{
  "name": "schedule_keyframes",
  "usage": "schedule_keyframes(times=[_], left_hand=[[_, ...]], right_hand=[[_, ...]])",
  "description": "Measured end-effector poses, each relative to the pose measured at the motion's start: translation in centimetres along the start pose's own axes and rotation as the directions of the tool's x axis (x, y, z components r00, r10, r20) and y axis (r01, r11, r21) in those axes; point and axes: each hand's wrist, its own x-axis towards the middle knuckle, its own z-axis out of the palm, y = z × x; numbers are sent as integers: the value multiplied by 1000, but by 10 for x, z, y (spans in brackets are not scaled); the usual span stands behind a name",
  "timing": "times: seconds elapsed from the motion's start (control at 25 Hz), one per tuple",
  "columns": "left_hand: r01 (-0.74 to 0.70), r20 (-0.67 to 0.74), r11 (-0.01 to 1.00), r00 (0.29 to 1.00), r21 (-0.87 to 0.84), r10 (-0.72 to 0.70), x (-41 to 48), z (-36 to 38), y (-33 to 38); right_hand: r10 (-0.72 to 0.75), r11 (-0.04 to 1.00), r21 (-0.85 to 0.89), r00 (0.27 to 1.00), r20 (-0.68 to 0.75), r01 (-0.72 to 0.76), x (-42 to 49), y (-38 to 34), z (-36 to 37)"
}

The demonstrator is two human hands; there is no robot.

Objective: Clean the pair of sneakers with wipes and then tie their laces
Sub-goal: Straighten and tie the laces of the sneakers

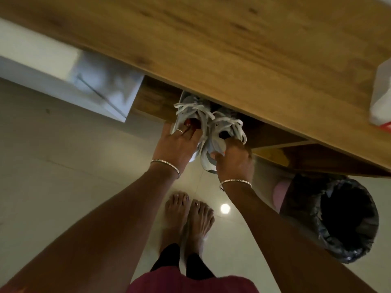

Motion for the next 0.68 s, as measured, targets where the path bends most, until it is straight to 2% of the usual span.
schedule_keyframes(times=[0.08, 0.24, 0.36, 0.48, 0.56, 0.68], left_hand=[[-15, -37, 998, 999, 53, 17, 15, 28, 0], [-21, -189, 1000, 982, 13, 23, 42, 73, 1], [-9, -248, 997, 968, 78, 28, 52, 97, -3], [5, -316, 998, 949, 60, 14, 62, 113, -8], [14, -331, 1000, 944, 16, -8, 70, 118, -11], [47, -278, 999, 960, 24, -39, 79, 117, -12]], right_hand=[[-3, 1000, -31, 999, -47, 1, 23, 10, 21], [-25, 994, -107, 994, -107, 14, 53, 23, 61], [-38, 990, -138, 986, -165, 15, 67, 27, 86], [-57, 982, -190, 967, -250, 9, 86, 24, 101], [-52, 981, -193, 959, -278, -2, 99, 20, 102], [-42, 991, -136, 972, -233, 10, 103, 17, 96]])
